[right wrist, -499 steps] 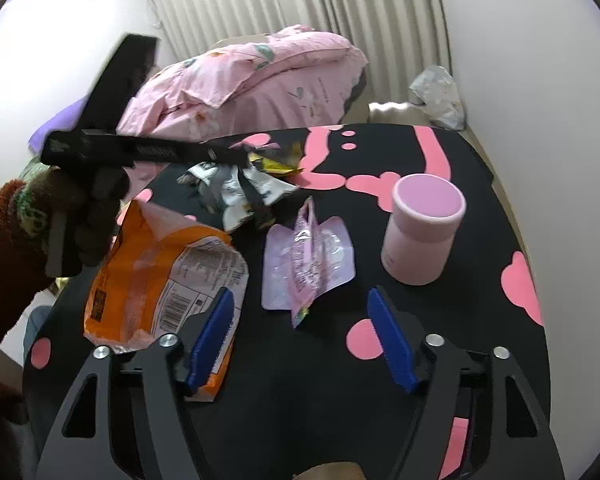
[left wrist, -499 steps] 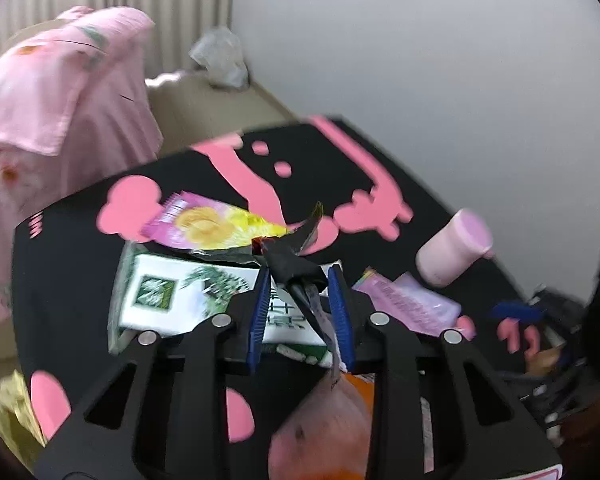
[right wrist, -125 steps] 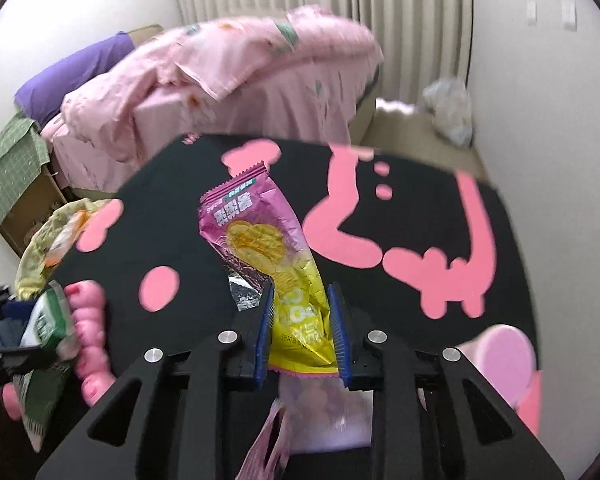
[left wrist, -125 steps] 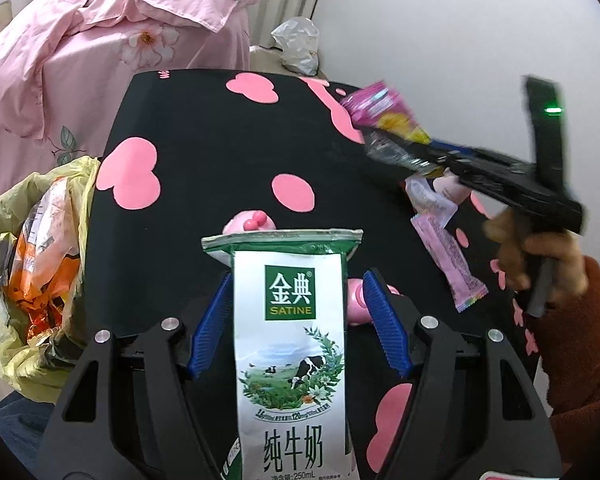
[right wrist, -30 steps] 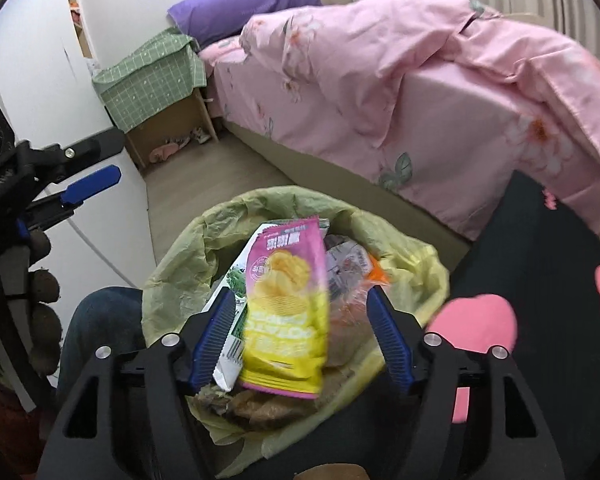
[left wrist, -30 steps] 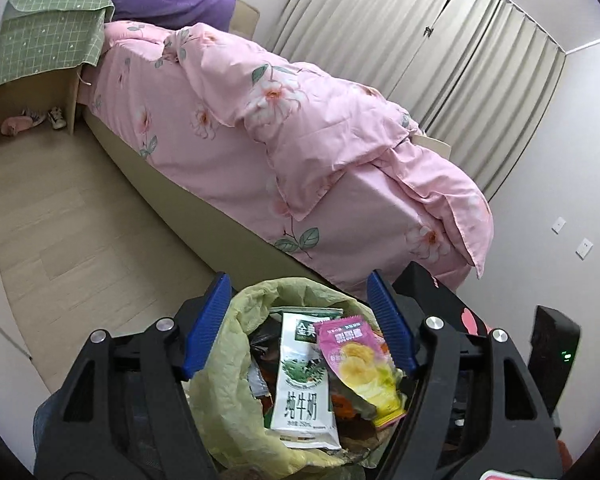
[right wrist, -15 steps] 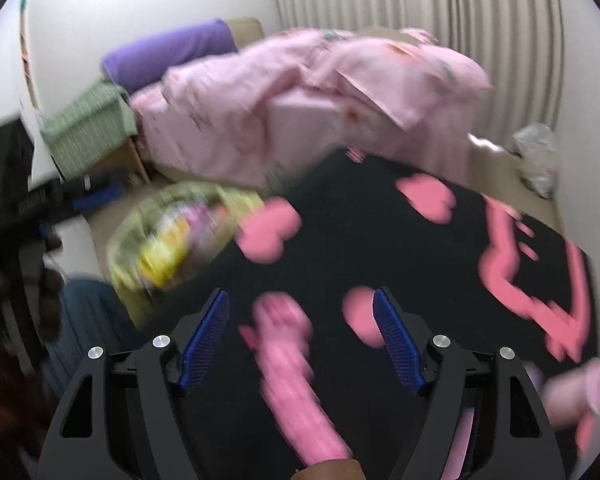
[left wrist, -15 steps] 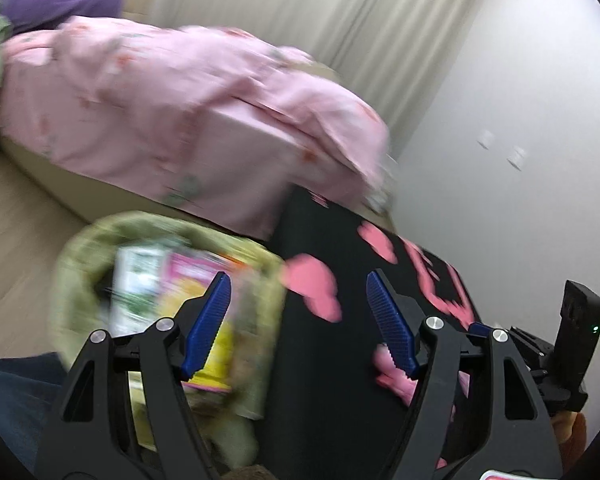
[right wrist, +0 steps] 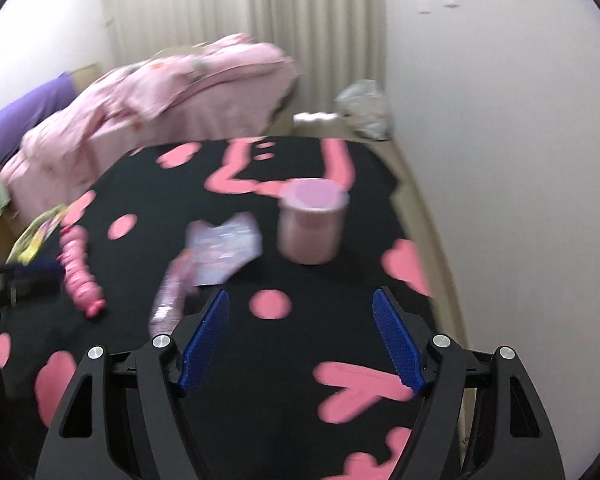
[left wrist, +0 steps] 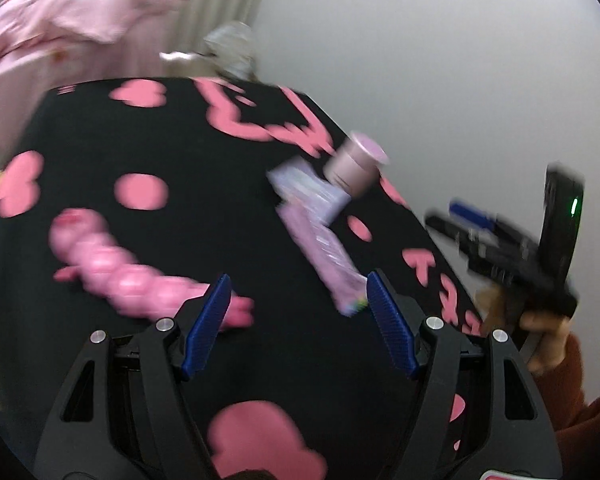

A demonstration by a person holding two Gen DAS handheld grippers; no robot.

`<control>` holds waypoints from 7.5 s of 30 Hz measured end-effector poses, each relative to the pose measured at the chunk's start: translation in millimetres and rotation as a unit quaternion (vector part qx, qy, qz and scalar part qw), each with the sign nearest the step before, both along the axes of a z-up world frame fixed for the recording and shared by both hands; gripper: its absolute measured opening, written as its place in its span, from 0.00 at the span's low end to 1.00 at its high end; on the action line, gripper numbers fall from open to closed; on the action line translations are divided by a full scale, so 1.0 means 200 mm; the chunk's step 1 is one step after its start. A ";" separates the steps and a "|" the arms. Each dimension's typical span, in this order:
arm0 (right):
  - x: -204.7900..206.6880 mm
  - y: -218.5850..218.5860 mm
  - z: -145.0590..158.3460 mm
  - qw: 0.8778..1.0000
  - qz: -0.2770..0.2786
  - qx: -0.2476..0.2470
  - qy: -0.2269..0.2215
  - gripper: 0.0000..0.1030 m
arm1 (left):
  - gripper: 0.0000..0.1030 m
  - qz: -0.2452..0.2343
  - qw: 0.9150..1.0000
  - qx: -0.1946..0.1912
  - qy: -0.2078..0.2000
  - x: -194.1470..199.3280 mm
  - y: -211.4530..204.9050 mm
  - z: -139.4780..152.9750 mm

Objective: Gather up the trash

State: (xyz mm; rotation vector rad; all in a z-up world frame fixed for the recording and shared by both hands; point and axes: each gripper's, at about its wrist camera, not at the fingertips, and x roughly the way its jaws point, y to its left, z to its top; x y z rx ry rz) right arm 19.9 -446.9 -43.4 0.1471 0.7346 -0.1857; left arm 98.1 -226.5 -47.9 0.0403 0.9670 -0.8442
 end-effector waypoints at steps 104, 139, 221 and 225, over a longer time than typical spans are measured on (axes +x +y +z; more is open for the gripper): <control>0.63 0.87 0.42 0.962 0.266 0.033 -0.044 0.05 | 0.04 0.199 0.975 -0.077 -0.053 0.12 1.15 0.20; 0.79 1.23 0.37 0.938 0.337 0.080 -0.016 0.05 | 0.21 0.333 0.941 0.028 -0.058 0.24 1.60 0.15; -0.27 1.27 0.37 0.973 0.220 0.013 -0.066 0.43 | 0.63 0.344 0.913 0.094 -0.196 -0.58 1.26 0.49; -0.27 1.28 0.38 0.973 0.221 0.014 -0.065 0.43 | 0.63 0.341 0.915 0.094 -0.195 -0.58 1.26 0.48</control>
